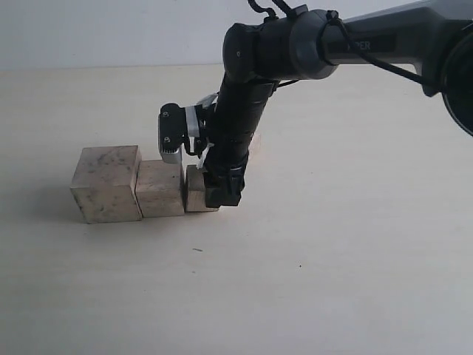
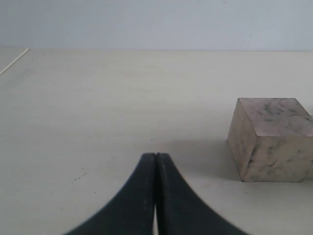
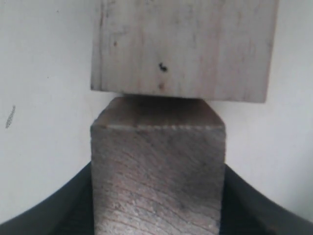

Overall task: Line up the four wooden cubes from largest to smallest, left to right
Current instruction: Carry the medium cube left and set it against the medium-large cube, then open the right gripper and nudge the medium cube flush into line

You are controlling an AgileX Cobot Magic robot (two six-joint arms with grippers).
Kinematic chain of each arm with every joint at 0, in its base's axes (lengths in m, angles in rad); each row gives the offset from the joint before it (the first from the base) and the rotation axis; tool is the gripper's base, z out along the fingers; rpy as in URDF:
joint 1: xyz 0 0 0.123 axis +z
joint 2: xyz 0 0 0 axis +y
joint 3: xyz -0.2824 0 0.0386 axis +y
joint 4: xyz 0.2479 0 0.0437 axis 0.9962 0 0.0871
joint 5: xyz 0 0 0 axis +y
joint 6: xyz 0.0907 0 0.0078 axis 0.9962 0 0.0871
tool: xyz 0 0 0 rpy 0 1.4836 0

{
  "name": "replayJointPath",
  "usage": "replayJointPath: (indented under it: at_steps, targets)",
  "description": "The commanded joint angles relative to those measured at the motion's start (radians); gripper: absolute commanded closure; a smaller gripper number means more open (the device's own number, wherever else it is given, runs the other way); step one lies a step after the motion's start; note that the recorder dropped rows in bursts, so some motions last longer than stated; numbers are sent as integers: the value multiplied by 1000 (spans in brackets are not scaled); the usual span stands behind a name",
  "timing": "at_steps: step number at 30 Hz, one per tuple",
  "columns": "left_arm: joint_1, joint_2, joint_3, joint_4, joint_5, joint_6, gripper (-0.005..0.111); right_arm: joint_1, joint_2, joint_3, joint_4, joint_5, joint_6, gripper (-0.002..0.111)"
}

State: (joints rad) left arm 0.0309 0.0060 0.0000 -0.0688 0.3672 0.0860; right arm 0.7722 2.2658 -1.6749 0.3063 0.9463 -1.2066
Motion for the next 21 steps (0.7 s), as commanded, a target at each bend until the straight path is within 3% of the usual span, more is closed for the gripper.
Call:
replayJointPath:
  at_steps: [1,12,15,21]
  targets:
    - [5,-6,0,2,-11,-7,107,-5,2,-4,60,1,2,97]
    - [5,-6,0,2,-11,-7,107,-5,2,-4,28,-13,4,42]
    - [5,-6,0,2,-11,-7,107,-5,2,-4,30,-15,11,35]
    - [5,-6,0,2,-11,-7,107,-5,-36,-4,8,-14,80,34]
